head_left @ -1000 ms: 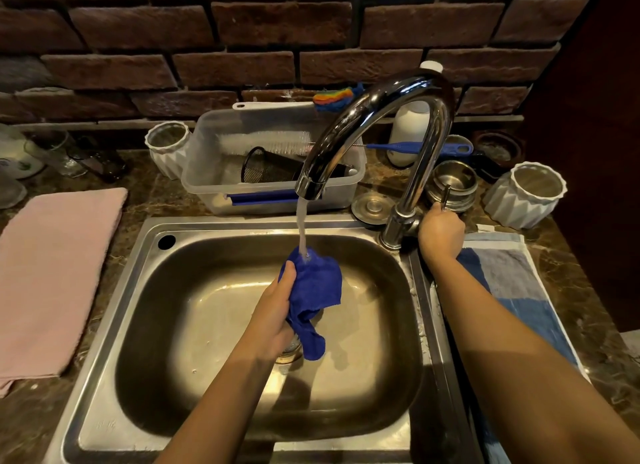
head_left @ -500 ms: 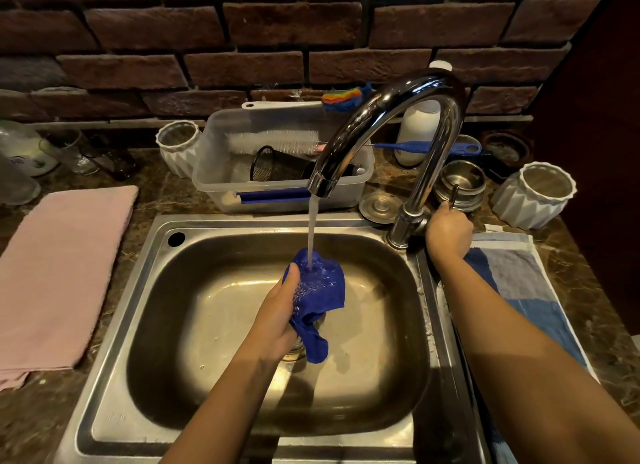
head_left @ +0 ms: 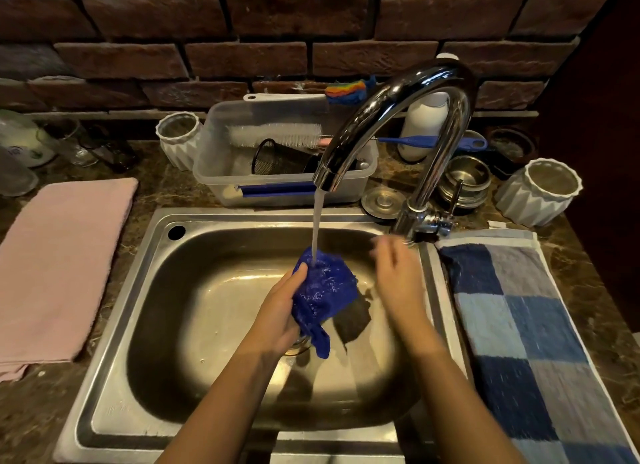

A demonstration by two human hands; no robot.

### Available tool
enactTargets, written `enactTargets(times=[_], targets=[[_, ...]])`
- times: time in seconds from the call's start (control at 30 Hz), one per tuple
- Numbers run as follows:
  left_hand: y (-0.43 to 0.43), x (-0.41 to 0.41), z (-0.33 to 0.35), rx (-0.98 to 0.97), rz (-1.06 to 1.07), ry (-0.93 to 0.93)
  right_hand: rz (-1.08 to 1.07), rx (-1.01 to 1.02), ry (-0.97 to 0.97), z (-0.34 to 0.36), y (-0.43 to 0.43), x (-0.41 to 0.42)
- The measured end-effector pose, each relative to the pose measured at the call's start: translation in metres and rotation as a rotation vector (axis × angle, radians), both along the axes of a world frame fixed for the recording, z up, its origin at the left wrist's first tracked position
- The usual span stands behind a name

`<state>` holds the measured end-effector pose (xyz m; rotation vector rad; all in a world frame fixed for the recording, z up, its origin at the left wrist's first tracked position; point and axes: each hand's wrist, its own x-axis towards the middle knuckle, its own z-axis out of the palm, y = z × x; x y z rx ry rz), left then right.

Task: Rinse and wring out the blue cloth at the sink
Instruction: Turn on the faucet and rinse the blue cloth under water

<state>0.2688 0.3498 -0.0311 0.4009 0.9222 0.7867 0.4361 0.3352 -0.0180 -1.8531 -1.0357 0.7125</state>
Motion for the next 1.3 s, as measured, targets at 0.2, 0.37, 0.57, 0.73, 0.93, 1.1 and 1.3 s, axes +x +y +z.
enactTargets(times=[0.2,0.37,0.57,0.73,0.93,1.1,1.3], targets=[[0.002,-0.009,-0.002,0.125,-0.048,0.182,0.403,-0.170,0.384,-0.017,0.000,-0.032],[0.013,-0.021,-0.010,0.304,-0.053,0.366,0.379,-0.206,0.588,-0.012,0.001,-0.038],[0.019,-0.020,-0.009,0.165,-0.237,0.244,0.304,-0.219,0.815,-0.007,0.010,-0.040],[0.006,-0.023,-0.039,-0.137,-0.180,0.020,0.216,-0.199,1.035,-0.010,0.014,-0.040],[0.017,-0.017,-0.048,-0.307,0.069,-0.103,0.489,-0.304,0.501,-0.006,0.013,-0.032],[0.018,-0.002,-0.041,-0.235,0.022,0.067,0.444,-0.206,0.088,-0.004,0.001,-0.075],[0.006,0.010,-0.036,-0.146,0.081,0.207,0.182,-0.294,0.005,-0.026,0.030,-0.088]])
